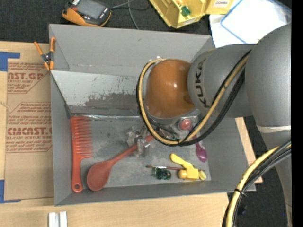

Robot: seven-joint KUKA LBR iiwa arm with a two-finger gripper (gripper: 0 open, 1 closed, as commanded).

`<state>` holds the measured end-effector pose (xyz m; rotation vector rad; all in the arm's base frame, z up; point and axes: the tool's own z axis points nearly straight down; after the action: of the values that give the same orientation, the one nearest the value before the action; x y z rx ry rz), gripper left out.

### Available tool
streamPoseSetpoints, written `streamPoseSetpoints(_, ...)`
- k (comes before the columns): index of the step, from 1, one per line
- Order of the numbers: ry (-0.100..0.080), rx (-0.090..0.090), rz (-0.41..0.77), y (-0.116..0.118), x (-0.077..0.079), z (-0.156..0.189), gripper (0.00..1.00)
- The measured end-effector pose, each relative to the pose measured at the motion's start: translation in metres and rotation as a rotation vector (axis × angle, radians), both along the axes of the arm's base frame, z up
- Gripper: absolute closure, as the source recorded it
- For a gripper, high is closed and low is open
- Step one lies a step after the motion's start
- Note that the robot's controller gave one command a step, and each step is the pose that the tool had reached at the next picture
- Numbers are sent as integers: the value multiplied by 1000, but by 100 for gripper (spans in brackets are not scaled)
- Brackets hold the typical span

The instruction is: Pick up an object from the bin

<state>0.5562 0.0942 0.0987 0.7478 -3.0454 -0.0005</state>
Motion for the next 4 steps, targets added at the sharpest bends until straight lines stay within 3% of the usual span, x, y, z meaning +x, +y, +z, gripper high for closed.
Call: streamPoseSetpoints(4, -5, 1, 1, 1, 1, 68, 100)
